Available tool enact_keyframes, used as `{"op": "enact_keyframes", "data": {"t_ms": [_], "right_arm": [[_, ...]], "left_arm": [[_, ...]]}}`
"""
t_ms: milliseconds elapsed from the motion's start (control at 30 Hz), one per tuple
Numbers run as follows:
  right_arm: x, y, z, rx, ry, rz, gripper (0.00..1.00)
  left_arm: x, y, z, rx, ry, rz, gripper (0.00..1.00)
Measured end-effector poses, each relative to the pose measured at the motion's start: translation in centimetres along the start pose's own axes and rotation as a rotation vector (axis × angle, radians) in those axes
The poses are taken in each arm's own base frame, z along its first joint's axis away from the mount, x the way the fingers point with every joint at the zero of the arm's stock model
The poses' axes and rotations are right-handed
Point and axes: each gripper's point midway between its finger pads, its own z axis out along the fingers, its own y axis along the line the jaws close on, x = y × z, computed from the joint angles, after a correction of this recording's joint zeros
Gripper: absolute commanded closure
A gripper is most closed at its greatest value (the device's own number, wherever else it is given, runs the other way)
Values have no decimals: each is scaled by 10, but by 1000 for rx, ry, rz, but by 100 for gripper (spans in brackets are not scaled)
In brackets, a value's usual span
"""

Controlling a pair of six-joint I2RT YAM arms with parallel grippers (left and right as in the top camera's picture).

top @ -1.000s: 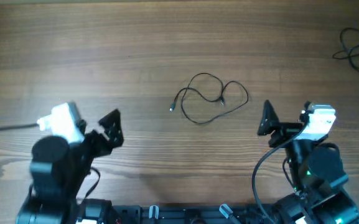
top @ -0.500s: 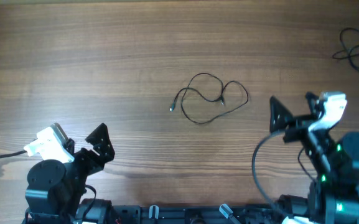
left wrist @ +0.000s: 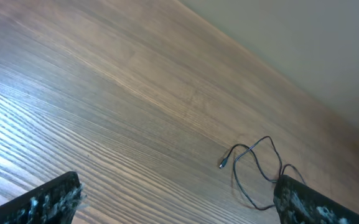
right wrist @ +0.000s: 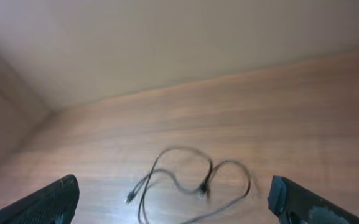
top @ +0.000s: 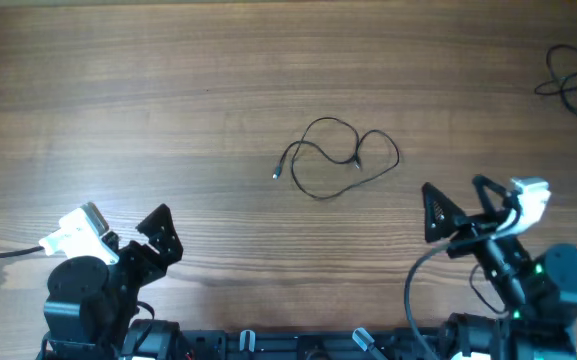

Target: Untangle cables

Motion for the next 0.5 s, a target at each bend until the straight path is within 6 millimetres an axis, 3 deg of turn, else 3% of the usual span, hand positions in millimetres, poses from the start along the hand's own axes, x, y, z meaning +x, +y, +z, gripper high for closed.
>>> {"op": "enact_keyframes", "data": {"t_ms": [33, 133, 200, 267, 367, 500], "right_arm": [[18, -9, 10, 9, 64, 63, 0], [41, -33, 42, 48, 197, 208, 0], [69, -54, 65, 102, 338, 333, 0], [89, -62, 80, 136, 449, 386, 0], [114, -53, 117, 186, 632, 352, 0], [113, -17, 176, 122, 635, 138, 0]], "left_arm": [[1, 0, 0, -1, 3, 0, 0], [1, 1, 0, -3, 4, 0, 0], [2, 1, 0, -5, 8, 1, 0], [2, 1, 1, -4, 7, 0, 0], [2, 1, 1, -5, 7, 1, 0], [2, 1, 0, -5, 8, 1, 0]]}}
